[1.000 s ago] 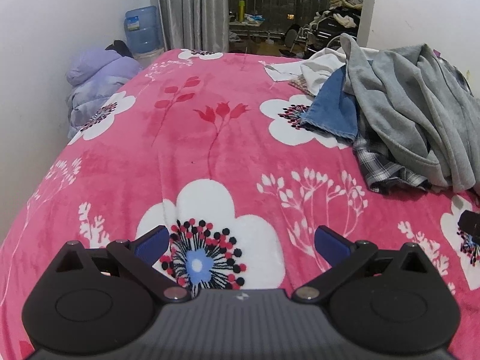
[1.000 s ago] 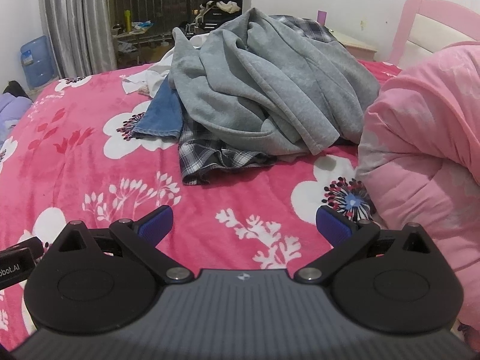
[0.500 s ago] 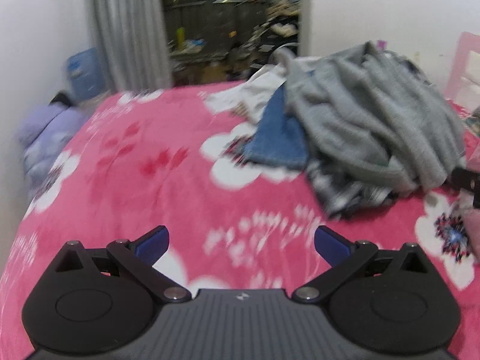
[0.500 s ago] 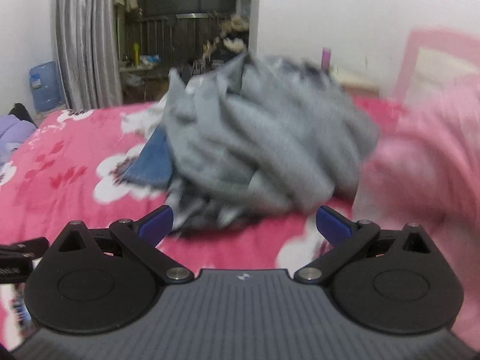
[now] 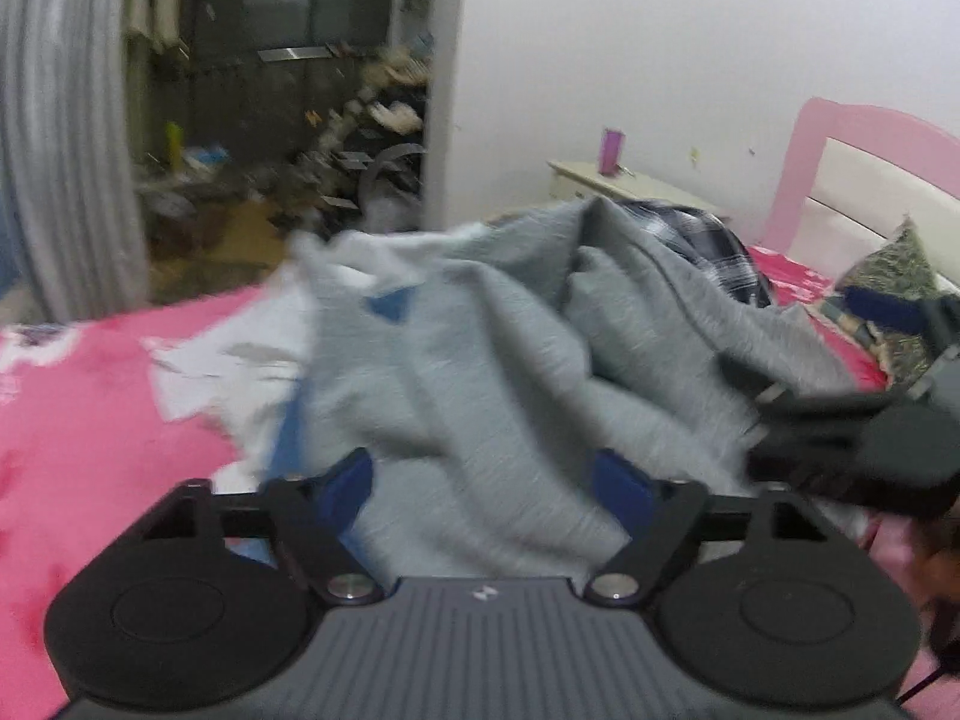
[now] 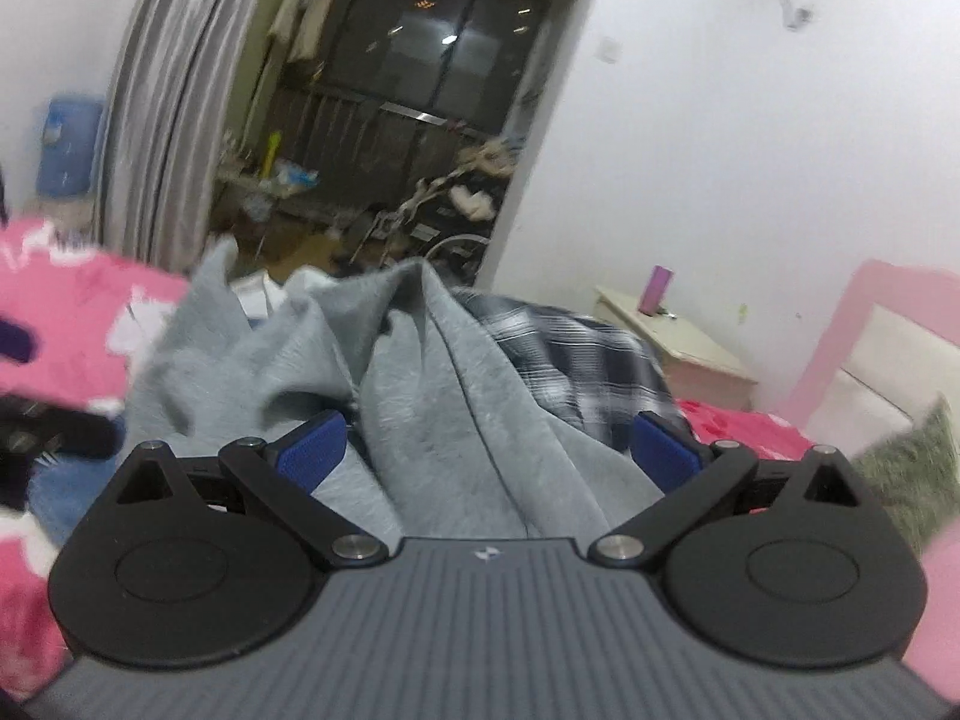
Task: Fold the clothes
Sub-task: 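Grasp the grey sweatshirt edge with the left gripper while the right gripper grasps it too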
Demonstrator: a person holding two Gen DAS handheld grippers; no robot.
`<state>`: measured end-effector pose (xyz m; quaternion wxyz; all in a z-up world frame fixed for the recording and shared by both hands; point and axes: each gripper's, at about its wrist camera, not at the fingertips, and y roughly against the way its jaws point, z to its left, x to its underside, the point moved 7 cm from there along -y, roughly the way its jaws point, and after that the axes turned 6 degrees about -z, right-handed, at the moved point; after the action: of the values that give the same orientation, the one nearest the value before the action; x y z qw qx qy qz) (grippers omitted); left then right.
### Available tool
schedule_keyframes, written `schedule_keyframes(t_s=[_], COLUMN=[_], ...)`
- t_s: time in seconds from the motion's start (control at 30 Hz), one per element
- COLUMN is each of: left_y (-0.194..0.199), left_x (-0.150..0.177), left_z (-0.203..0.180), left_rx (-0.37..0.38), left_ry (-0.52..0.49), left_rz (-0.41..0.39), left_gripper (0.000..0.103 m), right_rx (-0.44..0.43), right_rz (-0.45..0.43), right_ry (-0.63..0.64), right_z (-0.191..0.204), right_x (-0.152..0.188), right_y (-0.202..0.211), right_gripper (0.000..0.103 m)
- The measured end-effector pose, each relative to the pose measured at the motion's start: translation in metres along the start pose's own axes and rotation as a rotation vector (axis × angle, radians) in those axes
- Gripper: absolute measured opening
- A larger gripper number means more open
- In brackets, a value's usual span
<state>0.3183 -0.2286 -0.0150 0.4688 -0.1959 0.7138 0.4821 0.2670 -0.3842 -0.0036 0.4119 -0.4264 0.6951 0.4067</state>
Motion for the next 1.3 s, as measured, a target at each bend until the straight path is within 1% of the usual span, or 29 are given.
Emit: schedule_keyframes(t_s=[0.07,0.13,0.17,0.2,0.23,0.27,0.3,0.33,0.37,0.4,0.43,0.5,0.57,0.67,0.73,0.8,0.87,0.97,1.03,1.17,1.23,1.3], left_y=[-0.033,-0.061,-0.071,-0.081,-0.090,-0.094,-0.098,-0.100,-0.099,-0.098,-0.095,-0.083,-0.059,-0.014,0.025,0.060,0.099,0.162,0.197,0.264,0.285,0.301], left_x=[-0.005,-0.007,-0.005,-0.003,-0.001,0.002,0.004,0.005,0.006,0.006,0.007,0.007,0.007,0.006,0.010,0.013,0.017,0.032,0.041,0.078,0.098,0.122], left_z=[-0.009,-0.019,-0.021,-0.023,-0.025,-0.024,-0.023,-0.022,-0.023,-0.023,-0.024,-0.027,-0.027,-0.022,-0.016,-0.008,0.000,0.011,0.018,0.040,0.049,0.051], left_rx=[0.035,0.065,0.057,0.050,0.043,0.036,0.028,0.020,0.016,0.012,0.005,-0.005,0.007,0.029,0.029,0.029,0.029,0.024,0.020,0.020,0.004,-0.016], left_ry=[0.018,0.022,0.016,0.009,0.003,0.013,0.024,0.038,0.042,0.046,0.035,0.018,0.022,0.033,0.037,0.054,0.077,0.109,0.136,0.207,0.197,0.154], left_rz=[0.052,0.102,0.129,0.157,0.184,0.199,0.213,0.214,0.208,0.203,0.191,0.155,0.104,0.026,-0.030,-0.076,-0.121,-0.185,-0.193,-0.151,-0.121,-0.084], left_gripper=[0.054,0.043,0.030,0.017,0.011,0.008,0.007,0.006,0.006,0.005,0.005,0.005,0.005,0.004,0.004,0.004,0.004,0.004,0.004,0.004,0.004,0.004], right_rx=[-0.014,-0.054,-0.061,-0.061,-0.059,-0.053,-0.047,-0.035,-0.010,0.003,0.007,0.011,0.008,-0.034,-0.069,-0.108,-0.161,-0.251,-0.318,-0.443,-0.490,-0.524], right_rz=[0.023,0.047,0.073,0.097,0.121,0.143,0.166,0.186,0.197,0.208,0.220,0.217,0.189,0.126,0.081,0.034,-0.015,-0.054,-0.068,-0.050,-0.026,0.008], right_ry=[0.033,0.043,0.054,0.061,0.066,0.064,0.063,0.063,0.071,0.078,0.082,0.096,0.111,0.090,0.068,0.042,0.004,-0.071,-0.138,-0.233,-0.258,-0.292], right_z=[-0.001,-0.002,-0.003,-0.004,-0.005,-0.007,-0.009,-0.011,-0.013,-0.013,-0.015,-0.014,-0.012,-0.004,0.001,0.006,0.016,0.032,0.046,0.078,0.097,0.111], right_x=[0.002,0.007,0.011,0.016,0.020,0.022,0.024,0.025,0.024,0.025,0.026,0.024,0.018,0.005,-0.003,-0.011,-0.020,-0.031,-0.032,-0.025,-0.014,-0.006], right_y=[-0.023,-0.038,-0.047,-0.050,-0.054,-0.055,-0.056,-0.056,-0.055,-0.057,-0.058,-0.051,-0.038,-0.001,0.029,0.059,0.097,0.146,0.180,0.234,0.252,0.266], right_gripper=[0.098,0.097,0.095,0.087,0.074,0.067,0.051,0.038,0.031,0.014,0.008,0.003,0.003,0.002,0.000,0.000,0.000,0.000,0.000,0.000,0.000,0.000])
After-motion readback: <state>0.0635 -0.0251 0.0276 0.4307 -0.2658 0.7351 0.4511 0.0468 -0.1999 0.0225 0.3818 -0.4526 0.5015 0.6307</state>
